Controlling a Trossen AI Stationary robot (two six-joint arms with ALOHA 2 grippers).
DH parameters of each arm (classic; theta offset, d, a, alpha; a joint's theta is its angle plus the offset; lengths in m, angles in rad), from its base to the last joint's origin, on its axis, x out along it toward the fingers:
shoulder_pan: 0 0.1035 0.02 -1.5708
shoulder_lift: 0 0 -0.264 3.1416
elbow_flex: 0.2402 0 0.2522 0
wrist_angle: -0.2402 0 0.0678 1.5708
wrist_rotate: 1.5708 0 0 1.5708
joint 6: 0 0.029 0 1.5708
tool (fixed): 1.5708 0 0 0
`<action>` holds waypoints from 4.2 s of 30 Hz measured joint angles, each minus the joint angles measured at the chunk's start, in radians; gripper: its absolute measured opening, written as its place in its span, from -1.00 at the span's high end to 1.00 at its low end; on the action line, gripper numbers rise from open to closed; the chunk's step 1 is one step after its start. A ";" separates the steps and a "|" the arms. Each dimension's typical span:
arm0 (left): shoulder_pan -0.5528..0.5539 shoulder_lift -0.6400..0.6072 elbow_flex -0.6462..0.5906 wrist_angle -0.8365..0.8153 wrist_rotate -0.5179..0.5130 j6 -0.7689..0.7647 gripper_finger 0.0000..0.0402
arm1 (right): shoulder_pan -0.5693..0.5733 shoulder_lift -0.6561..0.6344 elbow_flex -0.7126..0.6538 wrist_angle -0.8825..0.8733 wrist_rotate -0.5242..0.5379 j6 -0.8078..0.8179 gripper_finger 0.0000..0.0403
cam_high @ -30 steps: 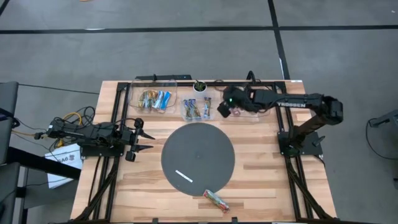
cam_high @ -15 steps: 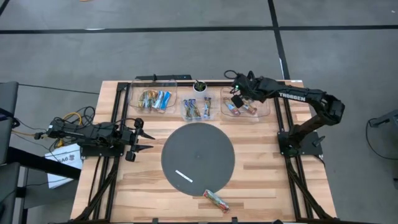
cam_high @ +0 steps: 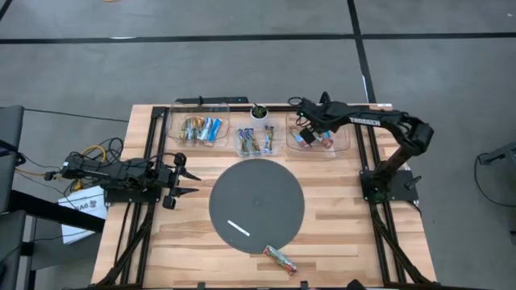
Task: Pick and place Granola Bars by type
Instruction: Put the red granola bar into the right transparent bin
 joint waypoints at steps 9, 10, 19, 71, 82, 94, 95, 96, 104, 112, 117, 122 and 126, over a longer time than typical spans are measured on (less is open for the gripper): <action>0.000 0.000 0.000 0.000 0.000 0.000 0.24 | 0.049 0.042 0.000 -0.003 -0.018 -0.079 0.93; 0.000 0.000 0.000 0.000 0.000 0.000 0.24 | 0.053 0.042 0.000 -0.003 -0.019 -0.081 0.93; 0.000 0.000 0.000 0.000 -0.001 0.000 0.24 | 0.064 0.042 0.000 -0.032 -0.060 -0.084 0.83; 0.000 0.001 0.000 0.000 -0.003 0.000 0.24 | 0.846 -0.072 0.001 0.239 -0.295 0.514 0.51; 0.000 0.002 0.000 0.000 -0.001 0.000 0.24 | 0.994 0.182 0.175 0.274 -0.368 0.523 0.51; 0.000 0.002 0.000 0.000 0.000 0.000 0.24 | 1.154 0.354 0.445 0.165 -0.412 0.586 0.42; 0.000 0.002 0.000 0.000 0.000 0.000 0.24 | 1.163 0.367 0.465 0.148 -0.415 0.598 0.38; 0.000 0.002 0.000 0.000 0.000 0.000 0.24 | 1.172 0.380 0.483 0.126 -0.419 0.611 0.34; 0.000 0.002 0.000 0.000 0.000 0.000 0.24 | 1.208 0.421 0.523 0.073 -0.461 0.710 -0.01; 0.000 0.002 0.000 0.000 0.000 0.000 0.24 | 1.216 0.489 0.528 0.107 -0.488 0.742 -0.14; 0.000 0.008 0.000 0.004 0.000 0.000 0.24 | 1.214 0.518 0.529 0.101 -0.499 0.739 -0.11; 0.000 0.013 0.000 0.000 0.002 0.000 0.24 | 1.205 0.552 0.527 0.109 -0.510 0.738 -0.11; 0.000 0.013 0.000 0.003 0.001 0.000 0.24 | 1.198 0.565 0.529 0.114 -0.513 0.734 -0.09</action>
